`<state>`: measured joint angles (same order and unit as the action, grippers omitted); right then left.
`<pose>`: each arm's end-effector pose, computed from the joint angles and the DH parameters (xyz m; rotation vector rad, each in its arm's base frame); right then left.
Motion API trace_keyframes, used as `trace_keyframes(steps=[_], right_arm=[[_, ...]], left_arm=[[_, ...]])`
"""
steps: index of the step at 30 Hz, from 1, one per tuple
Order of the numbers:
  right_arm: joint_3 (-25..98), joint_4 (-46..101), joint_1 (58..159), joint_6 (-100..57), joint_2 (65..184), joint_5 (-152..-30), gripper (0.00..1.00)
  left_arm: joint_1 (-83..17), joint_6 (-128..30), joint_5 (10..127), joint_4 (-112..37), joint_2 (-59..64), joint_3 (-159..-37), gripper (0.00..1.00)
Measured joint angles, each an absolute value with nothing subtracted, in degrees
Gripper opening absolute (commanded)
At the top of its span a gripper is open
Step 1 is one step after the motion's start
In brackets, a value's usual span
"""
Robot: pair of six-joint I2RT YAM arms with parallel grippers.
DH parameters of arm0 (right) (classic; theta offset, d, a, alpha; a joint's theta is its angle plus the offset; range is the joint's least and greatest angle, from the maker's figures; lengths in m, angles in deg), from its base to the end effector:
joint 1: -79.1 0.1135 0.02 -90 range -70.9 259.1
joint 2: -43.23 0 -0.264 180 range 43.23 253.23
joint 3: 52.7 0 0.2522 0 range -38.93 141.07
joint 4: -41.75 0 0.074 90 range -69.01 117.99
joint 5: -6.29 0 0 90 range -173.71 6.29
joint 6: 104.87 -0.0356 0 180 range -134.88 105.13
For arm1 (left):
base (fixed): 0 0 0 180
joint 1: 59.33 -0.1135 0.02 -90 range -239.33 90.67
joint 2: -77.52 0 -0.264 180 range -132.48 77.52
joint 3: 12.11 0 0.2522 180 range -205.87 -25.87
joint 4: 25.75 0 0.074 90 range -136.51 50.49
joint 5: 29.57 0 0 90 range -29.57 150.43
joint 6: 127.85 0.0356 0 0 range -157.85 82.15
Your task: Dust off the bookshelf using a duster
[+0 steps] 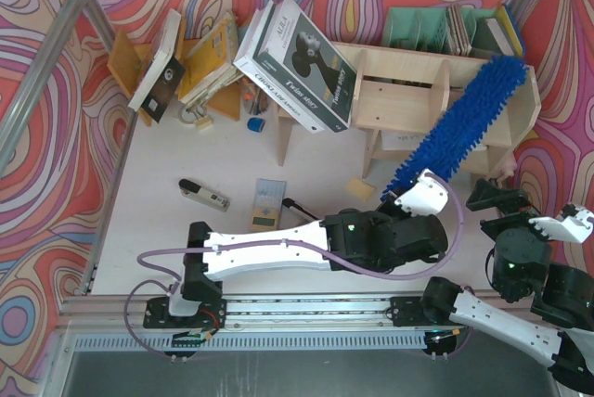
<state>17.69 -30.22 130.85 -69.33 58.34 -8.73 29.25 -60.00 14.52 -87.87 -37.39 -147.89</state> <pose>0.0199 -0.0303 0.3657 0.8510 1.4122 0.1928 0.0365 -0.4403 0.3777 0.7826 1.9034 -0.2669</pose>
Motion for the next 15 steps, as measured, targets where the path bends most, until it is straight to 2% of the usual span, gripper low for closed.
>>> trace_keyframes(steps=[7,15], right_arm=[[17.7,-30.2,130.8,-69.3,58.3,-8.7,0.98],[17.7,-30.2,130.8,-69.3,58.3,-8.7,0.98]], left_arm=[[29.2,-59.8,13.7,-85.7,-35.4,-146.3,0.0],[28.6,-61.4,18.2,-86.3,-35.9,-142.0,0.0]])
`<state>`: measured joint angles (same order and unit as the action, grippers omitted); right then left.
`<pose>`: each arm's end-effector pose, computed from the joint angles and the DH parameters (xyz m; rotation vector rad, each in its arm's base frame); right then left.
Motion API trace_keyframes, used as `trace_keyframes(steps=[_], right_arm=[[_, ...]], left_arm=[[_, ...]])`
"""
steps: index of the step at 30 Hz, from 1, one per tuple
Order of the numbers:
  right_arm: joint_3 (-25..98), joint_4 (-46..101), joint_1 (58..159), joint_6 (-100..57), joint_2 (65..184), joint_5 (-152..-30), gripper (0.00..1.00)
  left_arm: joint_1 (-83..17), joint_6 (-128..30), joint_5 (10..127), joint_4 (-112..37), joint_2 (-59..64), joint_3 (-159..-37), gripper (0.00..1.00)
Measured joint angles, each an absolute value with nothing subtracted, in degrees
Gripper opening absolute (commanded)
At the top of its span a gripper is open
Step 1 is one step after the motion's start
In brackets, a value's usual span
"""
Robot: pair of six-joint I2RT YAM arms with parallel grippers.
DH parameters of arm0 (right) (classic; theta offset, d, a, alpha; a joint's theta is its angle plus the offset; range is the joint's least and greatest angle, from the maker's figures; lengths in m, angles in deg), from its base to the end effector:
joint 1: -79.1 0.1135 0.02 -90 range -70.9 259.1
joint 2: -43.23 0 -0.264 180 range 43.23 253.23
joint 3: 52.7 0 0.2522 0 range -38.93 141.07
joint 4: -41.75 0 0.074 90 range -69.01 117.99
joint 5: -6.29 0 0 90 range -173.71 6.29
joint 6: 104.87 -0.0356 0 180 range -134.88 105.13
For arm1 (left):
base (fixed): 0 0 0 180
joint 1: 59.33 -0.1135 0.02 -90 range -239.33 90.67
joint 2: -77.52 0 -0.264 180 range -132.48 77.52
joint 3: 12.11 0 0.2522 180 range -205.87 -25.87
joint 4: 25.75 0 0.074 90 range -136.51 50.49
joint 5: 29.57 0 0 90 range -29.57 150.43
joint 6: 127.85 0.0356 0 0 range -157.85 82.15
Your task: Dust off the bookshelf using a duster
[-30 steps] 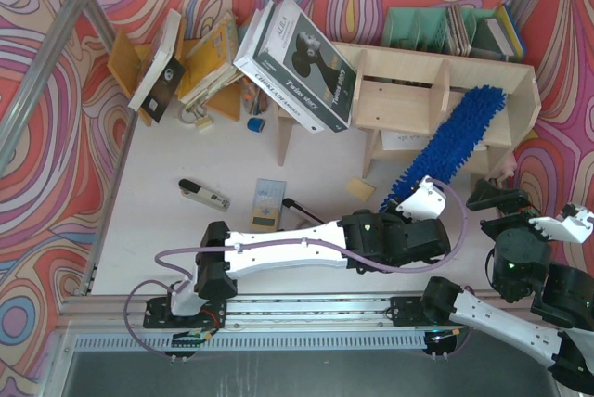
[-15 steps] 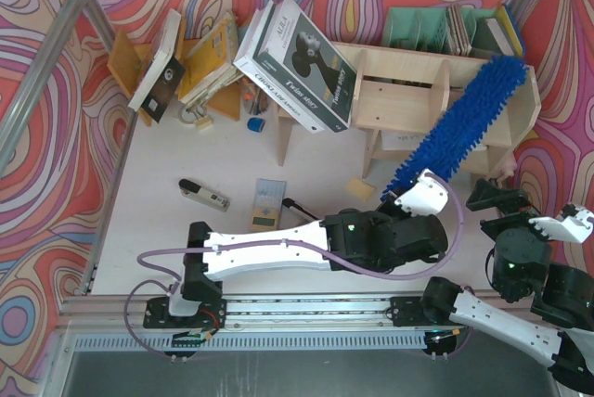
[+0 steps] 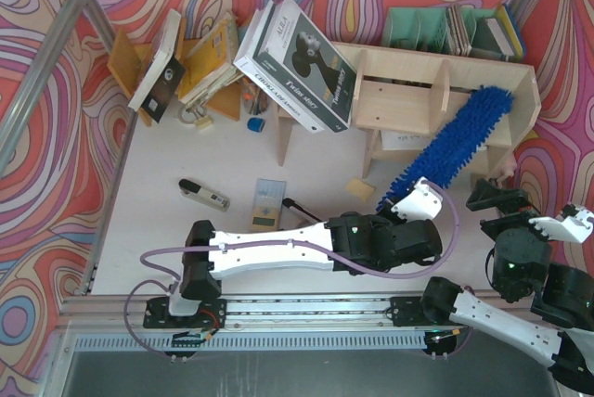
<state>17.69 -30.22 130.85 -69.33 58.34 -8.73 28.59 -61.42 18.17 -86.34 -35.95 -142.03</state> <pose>0.0199 -0.0303 0.3657 0.8510 1.4122 0.1928 0.0399 -0.4379 0.3572 0.8264 1.9573 -0.2770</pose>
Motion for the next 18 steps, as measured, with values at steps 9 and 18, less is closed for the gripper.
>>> trace_keyframes(steps=[9,18], right_arm=[[17.7,-30.2,130.8,-69.8,58.3,-9.0,0.98],[20.4,-30.7,130.8,-70.8,61.4,-10.2,0.98]], left_arm=[[29.7,-61.0,19.5,-82.5,-34.5,-133.2,0.0],[33.7,-58.8,18.5,-73.0,-18.4,-112.2,0.0]])
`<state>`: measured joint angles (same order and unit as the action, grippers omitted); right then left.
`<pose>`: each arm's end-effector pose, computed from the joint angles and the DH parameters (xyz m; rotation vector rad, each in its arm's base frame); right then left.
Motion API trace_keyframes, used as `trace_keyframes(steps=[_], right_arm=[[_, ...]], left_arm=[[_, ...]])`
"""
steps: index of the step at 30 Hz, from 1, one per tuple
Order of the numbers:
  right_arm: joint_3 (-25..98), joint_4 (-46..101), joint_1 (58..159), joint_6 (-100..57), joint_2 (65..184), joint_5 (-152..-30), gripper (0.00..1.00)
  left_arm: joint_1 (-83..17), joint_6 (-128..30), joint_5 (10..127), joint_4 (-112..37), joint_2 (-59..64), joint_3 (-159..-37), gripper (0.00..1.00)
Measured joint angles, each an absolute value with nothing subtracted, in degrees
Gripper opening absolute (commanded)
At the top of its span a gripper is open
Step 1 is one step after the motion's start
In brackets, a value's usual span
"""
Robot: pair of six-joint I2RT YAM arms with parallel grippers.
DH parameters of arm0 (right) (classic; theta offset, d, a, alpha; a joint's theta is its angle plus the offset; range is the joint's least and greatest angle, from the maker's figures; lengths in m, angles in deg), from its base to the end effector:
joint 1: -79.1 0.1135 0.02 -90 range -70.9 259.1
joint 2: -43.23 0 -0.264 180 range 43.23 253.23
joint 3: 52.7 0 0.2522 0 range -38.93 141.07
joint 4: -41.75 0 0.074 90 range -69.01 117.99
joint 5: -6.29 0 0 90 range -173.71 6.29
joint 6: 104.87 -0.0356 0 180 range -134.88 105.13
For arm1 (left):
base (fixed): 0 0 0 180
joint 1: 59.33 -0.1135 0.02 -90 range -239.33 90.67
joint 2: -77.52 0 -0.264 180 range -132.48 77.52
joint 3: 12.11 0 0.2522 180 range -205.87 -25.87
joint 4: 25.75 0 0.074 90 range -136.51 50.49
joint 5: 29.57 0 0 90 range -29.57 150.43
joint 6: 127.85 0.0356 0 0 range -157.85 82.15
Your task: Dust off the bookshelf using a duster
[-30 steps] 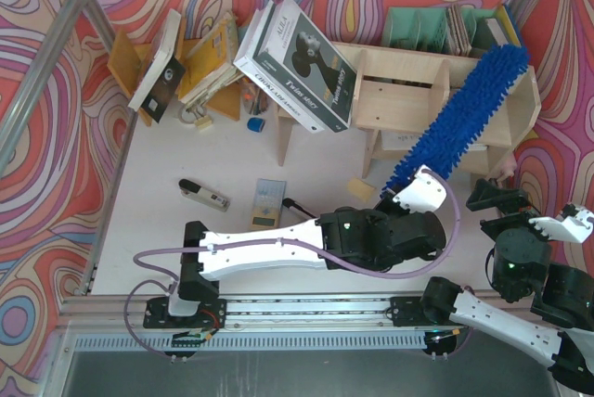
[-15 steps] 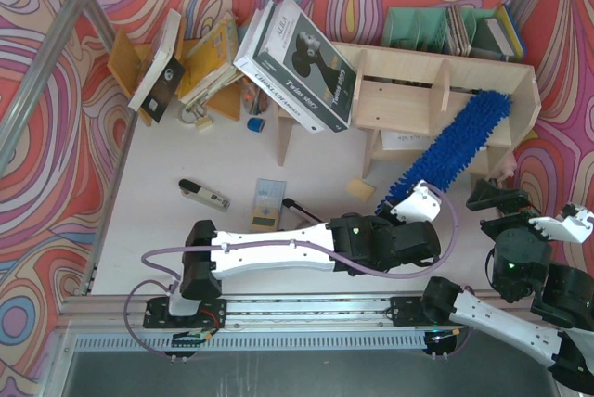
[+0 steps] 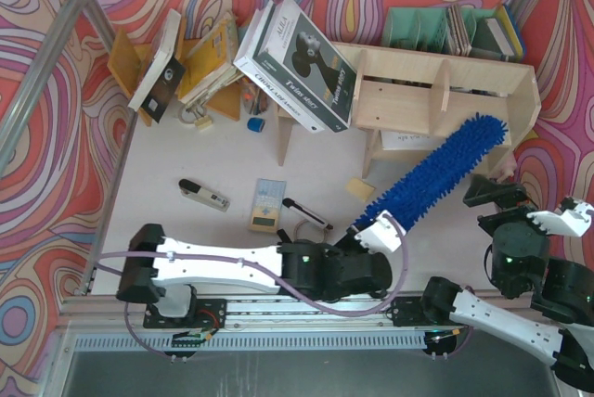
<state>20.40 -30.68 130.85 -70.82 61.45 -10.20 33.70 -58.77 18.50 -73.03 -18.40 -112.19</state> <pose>0.0234 -0.0254 0.3770 0.8502 1.4271 0.2200 0.0041 -0.3728 0.3257 0.9505 1.8961 -0.3237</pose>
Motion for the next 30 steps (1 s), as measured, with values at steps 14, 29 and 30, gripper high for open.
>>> trace_keyframes(steps=[14,29,30], right_arm=[[18.9,-32.1,130.8,-72.8,62.0,-9.6,0.99],[18.5,-37.7,130.8,-79.3,61.7,-10.5,0.99],[18.5,-38.0,130.8,-79.8,61.7,-10.5,0.99]], left_arm=[[35.3,-56.8,21.5,-67.0,-11.1,-94.2,0.0],[31.3,-55.6,21.6,-68.4,-15.5,-97.8,0.0],[30.6,-55.6,21.5,-68.6,-16.2,-98.4,0.0]])
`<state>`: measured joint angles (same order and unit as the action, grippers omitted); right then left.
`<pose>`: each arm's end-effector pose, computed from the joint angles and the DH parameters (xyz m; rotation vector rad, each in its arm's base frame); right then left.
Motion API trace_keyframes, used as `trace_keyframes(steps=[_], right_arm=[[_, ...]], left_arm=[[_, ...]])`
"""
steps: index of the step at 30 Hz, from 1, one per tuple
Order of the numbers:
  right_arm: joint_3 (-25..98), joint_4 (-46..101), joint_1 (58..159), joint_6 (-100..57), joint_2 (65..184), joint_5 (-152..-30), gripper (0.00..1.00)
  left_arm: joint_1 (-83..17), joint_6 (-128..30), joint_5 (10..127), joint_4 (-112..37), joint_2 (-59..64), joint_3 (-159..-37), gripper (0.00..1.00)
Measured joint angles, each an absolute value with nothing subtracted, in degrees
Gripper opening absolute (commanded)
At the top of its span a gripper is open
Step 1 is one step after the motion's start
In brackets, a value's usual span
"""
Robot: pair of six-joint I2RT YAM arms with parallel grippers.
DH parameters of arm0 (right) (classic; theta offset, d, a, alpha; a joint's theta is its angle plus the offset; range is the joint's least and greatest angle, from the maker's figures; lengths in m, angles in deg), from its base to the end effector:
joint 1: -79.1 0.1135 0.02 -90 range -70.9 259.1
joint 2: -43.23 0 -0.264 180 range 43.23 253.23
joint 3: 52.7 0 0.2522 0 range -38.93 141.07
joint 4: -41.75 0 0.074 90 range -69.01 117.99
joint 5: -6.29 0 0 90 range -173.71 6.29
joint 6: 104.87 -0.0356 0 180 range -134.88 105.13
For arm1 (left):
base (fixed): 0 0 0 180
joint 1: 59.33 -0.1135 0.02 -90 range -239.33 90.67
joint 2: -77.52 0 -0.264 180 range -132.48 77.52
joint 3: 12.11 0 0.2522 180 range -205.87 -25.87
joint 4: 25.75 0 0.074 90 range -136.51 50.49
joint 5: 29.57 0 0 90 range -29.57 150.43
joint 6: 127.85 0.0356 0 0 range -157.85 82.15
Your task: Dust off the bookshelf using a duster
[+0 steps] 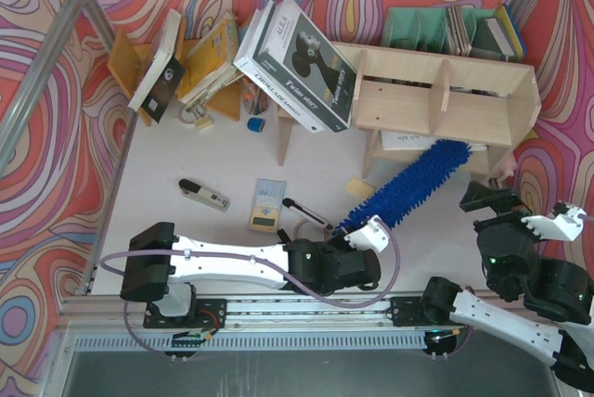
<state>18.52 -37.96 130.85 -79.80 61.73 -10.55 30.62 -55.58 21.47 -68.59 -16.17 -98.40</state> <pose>0.0252 -0.0230 0.3597 0.8804 1.4623 0.2054 0.0227 -0.3521 0.2663 1.0691 1.9429 -0.1831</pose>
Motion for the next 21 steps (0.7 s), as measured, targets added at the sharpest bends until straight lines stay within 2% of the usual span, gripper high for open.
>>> trace_keyframes(steps=[9,21], right_arm=[[16.2,-42.2,130.8,-87.1,61.7,-13.1,0.99],[15.3,-50.7,130.8,-98.2,61.8,-14.8,0.99]], left_arm=[[27.1,-56.1,18.1,-66.6,-17.7,-100.7,0.0],[25.5,-64.4,11.6,-65.6,-15.9,-99.5,0.0]])
